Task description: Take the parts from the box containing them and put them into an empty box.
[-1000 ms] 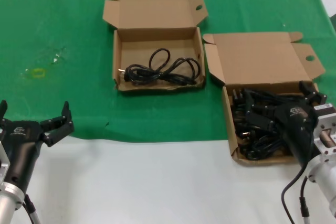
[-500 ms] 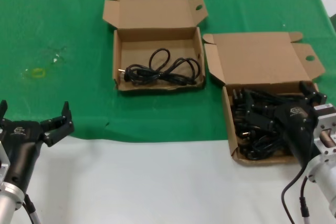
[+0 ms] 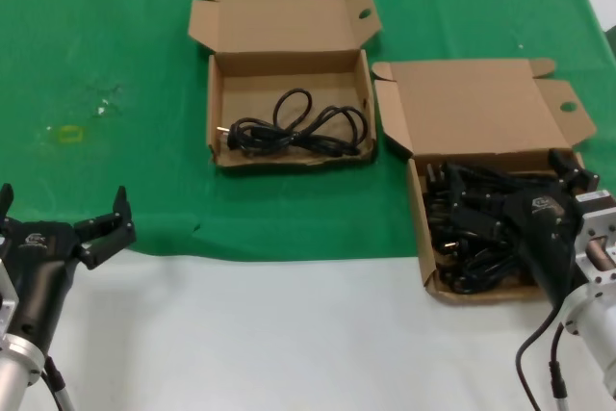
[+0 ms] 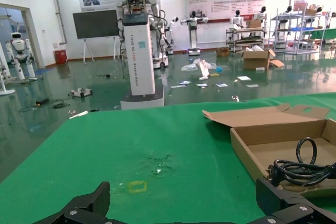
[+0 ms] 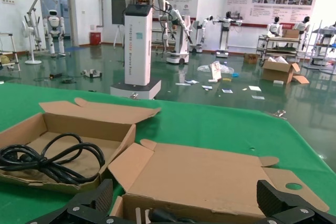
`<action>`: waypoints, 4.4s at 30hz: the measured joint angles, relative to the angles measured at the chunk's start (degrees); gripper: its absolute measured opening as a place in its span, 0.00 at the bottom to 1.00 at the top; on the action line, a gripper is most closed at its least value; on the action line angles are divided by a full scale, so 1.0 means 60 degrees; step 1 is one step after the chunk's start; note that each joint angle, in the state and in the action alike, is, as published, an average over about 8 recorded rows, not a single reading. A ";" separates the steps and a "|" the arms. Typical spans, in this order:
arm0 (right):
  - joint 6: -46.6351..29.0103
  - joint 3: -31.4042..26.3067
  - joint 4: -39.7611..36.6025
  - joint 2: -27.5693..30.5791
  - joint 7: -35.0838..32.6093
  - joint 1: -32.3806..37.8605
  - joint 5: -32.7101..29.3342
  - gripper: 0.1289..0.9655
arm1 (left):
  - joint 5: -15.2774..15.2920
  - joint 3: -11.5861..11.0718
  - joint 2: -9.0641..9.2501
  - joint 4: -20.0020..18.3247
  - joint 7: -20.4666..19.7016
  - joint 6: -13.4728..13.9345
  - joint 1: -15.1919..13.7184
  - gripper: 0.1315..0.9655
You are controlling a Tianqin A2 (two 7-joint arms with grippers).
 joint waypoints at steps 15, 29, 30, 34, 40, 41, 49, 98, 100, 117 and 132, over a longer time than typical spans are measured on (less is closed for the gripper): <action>0.0000 0.0000 0.0000 0.0000 0.0000 0.0000 0.0000 1.00 | 0.0000 0.0000 0.0000 0.0000 0.0000 0.0000 0.0000 1.00; 0.0000 0.0000 0.0000 0.0000 0.0000 0.0000 0.0000 1.00 | 0.0000 0.0000 0.0000 0.0000 0.0000 0.0000 0.0000 1.00; 0.0000 0.0000 0.0000 0.0000 0.0000 0.0000 0.0000 1.00 | 0.0000 0.0000 0.0000 0.0000 0.0000 0.0000 0.0000 1.00; 0.0000 0.0000 0.0000 0.0000 0.0000 0.0000 0.0000 1.00 | 0.0000 0.0000 0.0000 0.0000 0.0000 0.0000 0.0000 1.00; 0.0000 0.0000 0.0000 0.0000 0.0000 0.0000 0.0000 1.00 | 0.0000 0.0000 0.0000 0.0000 0.0000 0.0000 0.0000 1.00; 0.0000 0.0000 0.0000 0.0000 0.0000 0.0000 0.0000 1.00 | 0.0000 0.0000 0.0000 0.0000 0.0000 0.0000 0.0000 1.00; 0.0000 0.0000 0.0000 0.0000 0.0000 0.0000 0.0000 1.00 | 0.0000 0.0000 0.0000 0.0000 0.0000 0.0000 0.0000 1.00; 0.0000 0.0000 0.0000 0.0000 0.0000 0.0000 0.0000 1.00 | 0.0000 0.0000 0.0000 0.0000 0.0000 0.0000 0.0000 1.00; 0.0000 0.0000 0.0000 0.0000 0.0000 0.0000 0.0000 1.00 | 0.0000 0.0000 0.0000 0.0000 0.0000 0.0000 0.0000 1.00; 0.0000 0.0000 0.0000 0.0000 0.0000 0.0000 0.0000 1.00 | 0.0000 0.0000 0.0000 0.0000 0.0000 0.0000 0.0000 1.00; 0.0000 0.0000 0.0000 0.0000 0.0000 0.0000 0.0000 1.00 | 0.0000 0.0000 0.0000 0.0000 0.0000 0.0000 0.0000 1.00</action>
